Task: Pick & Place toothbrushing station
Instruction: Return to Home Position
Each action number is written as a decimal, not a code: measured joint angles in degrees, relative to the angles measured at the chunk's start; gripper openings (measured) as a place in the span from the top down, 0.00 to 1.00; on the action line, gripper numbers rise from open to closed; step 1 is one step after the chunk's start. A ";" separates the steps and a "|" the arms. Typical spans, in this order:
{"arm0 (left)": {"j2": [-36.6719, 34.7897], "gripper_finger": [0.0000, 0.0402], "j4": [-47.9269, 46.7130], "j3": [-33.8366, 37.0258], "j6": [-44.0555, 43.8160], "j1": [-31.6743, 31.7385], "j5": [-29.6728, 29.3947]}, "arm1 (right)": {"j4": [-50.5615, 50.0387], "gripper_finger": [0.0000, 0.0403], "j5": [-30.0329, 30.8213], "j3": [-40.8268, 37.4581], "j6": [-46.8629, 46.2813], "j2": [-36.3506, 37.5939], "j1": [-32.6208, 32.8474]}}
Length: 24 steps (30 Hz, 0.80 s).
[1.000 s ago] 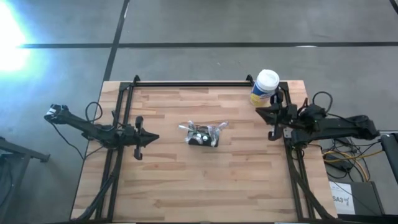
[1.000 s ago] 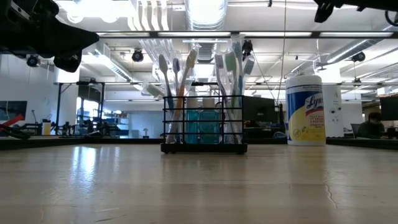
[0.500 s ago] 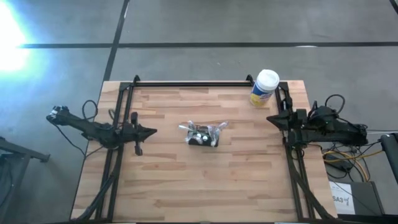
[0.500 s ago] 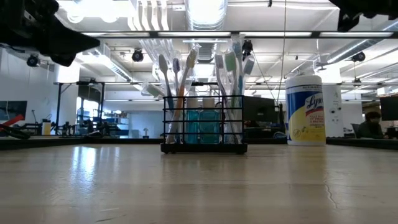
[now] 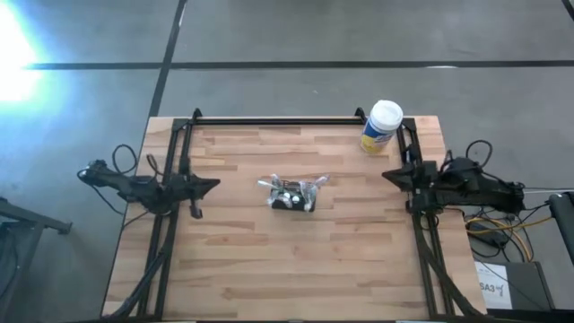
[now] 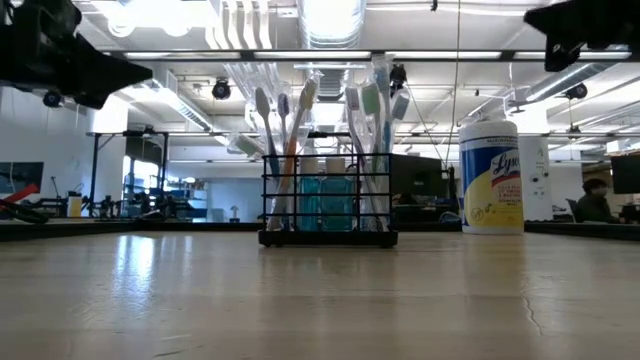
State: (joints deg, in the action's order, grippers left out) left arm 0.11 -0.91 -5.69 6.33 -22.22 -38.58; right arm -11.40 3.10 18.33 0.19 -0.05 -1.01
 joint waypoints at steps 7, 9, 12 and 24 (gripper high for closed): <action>0.01 1.00 -0.24 2.30 -0.28 0.04 -0.57 | 8.41 0.98 0.10 -7.63 -0.46 -0.05 -0.03; 0.01 0.99 0.42 2.54 -0.42 0.04 -0.20 | 9.22 0.98 0.10 -9.56 -0.46 -0.01 -0.03; 0.01 0.99 -0.17 3.20 -0.50 0.04 0.45 | 10.39 0.98 0.08 -11.09 -0.50 -0.01 -0.03; -0.01 0.98 -0.63 3.39 -0.93 0.07 1.72 | 19.54 0.98 0.26 -17.19 -1.33 0.02 -0.03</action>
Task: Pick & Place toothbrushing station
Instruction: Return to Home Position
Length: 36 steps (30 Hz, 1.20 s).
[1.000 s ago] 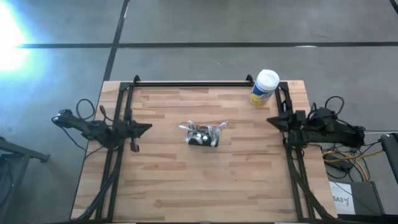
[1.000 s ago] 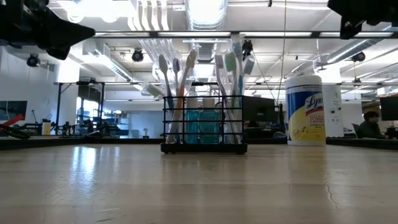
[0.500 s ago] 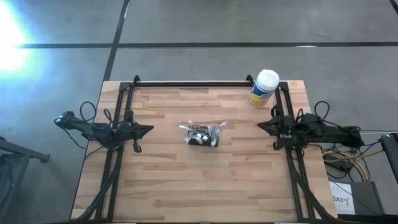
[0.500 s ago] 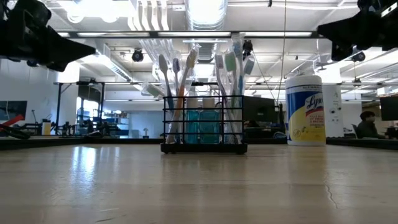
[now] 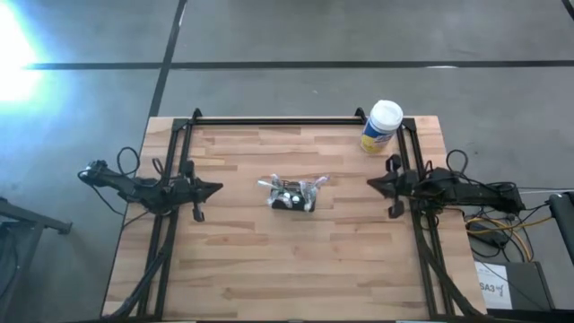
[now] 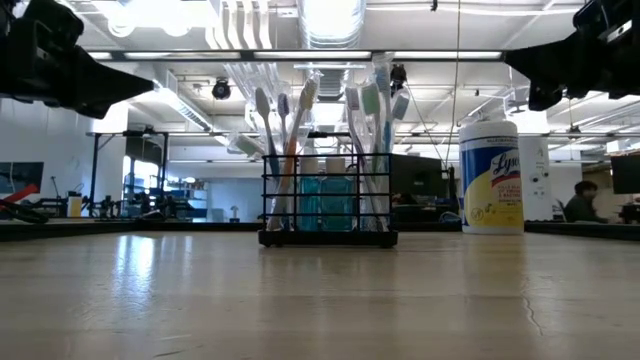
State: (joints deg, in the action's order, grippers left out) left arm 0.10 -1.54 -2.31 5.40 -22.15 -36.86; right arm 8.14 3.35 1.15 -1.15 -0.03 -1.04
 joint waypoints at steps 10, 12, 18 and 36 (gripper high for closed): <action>0.88 0.97 0.07 0.10 -3.01 -0.02 -0.40 | 0.43 0.98 1.53 0.61 1.89 -0.08 -0.02; 1.05 0.97 0.53 0.15 -3.50 -0.02 -0.38 | 0.23 0.98 1.55 0.61 2.42 -0.09 -0.02; 1.11 0.98 0.71 0.20 -3.53 -0.02 -0.38 | 0.22 0.98 2.94 0.63 1.42 -0.56 -0.02; 1.11 0.96 0.83 0.22 -3.51 -0.02 -0.42 | 0.18 0.98 2.67 0.66 -4.85 -0.50 0.00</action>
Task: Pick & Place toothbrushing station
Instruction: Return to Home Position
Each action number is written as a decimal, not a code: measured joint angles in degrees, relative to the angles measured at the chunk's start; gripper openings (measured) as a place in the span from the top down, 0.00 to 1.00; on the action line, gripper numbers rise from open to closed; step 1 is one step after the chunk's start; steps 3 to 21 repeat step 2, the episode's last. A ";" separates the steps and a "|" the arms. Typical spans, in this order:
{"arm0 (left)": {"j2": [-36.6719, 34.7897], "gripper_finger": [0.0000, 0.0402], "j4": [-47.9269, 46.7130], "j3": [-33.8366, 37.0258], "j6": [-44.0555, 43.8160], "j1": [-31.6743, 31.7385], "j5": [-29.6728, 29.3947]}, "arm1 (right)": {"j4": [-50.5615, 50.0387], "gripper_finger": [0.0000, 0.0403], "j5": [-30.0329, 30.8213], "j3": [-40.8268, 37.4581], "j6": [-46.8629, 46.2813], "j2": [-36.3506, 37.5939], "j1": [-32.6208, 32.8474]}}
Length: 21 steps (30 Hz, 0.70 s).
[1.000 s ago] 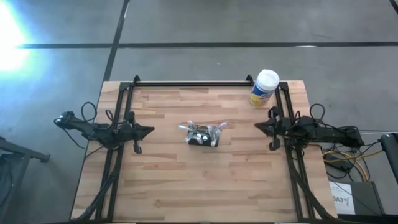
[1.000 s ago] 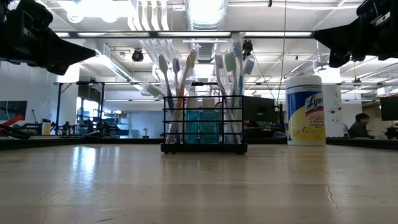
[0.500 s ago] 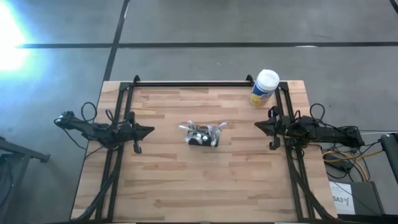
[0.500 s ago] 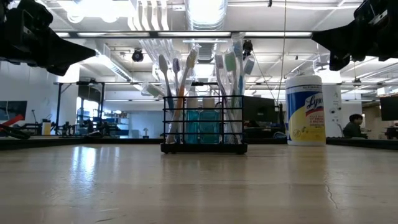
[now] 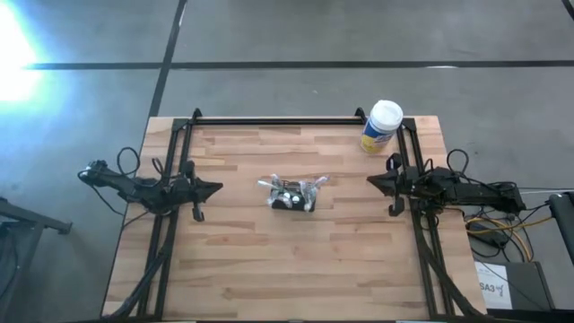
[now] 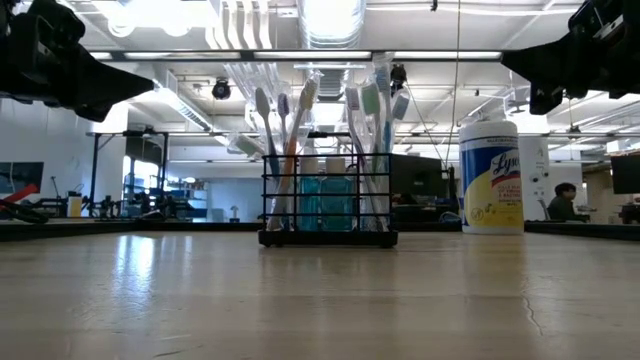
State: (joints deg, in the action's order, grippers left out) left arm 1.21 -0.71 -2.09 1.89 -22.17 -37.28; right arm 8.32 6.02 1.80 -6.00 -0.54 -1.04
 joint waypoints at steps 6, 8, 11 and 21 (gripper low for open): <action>0.00 0.96 0.00 0.00 0.00 0.00 -0.02 | 0.00 0.98 0.00 0.00 0.02 0.00 0.00; 0.00 0.96 0.00 0.00 0.00 0.00 -0.02 | 0.00 0.98 0.00 0.00 0.02 0.00 0.00; 0.00 0.96 0.00 0.00 0.00 0.00 -0.02 | 0.00 0.98 0.00 0.00 0.02 0.00 0.00; 0.00 0.96 0.00 0.00 0.00 0.00 -0.02 | 0.00 0.98 0.00 0.00 0.02 0.00 0.00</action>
